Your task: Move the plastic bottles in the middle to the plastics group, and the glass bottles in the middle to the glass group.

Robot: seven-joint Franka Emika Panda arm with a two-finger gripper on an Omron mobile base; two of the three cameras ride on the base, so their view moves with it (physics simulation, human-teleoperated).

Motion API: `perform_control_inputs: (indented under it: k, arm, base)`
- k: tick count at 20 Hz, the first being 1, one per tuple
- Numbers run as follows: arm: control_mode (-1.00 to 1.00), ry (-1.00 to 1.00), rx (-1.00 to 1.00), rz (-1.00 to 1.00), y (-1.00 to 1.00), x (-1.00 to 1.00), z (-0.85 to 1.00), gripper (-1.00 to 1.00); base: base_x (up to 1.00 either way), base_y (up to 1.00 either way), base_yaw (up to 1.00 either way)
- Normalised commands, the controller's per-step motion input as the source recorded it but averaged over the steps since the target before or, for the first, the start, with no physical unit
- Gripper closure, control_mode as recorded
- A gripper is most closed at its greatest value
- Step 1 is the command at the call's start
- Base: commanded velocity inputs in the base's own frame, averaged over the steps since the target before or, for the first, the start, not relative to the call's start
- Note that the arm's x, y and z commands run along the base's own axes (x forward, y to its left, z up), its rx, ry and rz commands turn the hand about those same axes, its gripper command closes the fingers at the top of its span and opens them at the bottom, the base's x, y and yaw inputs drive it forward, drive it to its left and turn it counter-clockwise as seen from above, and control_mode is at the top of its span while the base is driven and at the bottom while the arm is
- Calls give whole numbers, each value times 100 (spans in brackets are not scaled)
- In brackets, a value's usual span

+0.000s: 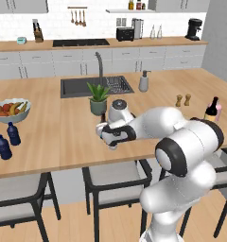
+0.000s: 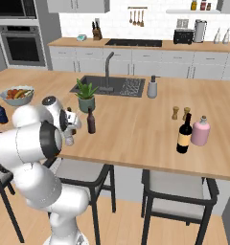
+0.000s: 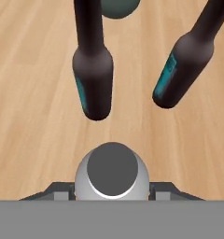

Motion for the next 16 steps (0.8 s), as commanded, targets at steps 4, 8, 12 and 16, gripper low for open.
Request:
perform_control_inputs:
  k: [4,8,12,16]
  arm:
    - [-100,-10,0,16,1,-89,26,100]
    - [-100,-5,0,18,33,-41,55,100]
    - [-100,0,0,20,54,-23,65,100]
    - [-100,3,0,19,71,-16,61,100]
  base:
    - [0,0,0]
    - [0,0,0]
    - [0,0,0]
    - [0,0,0]
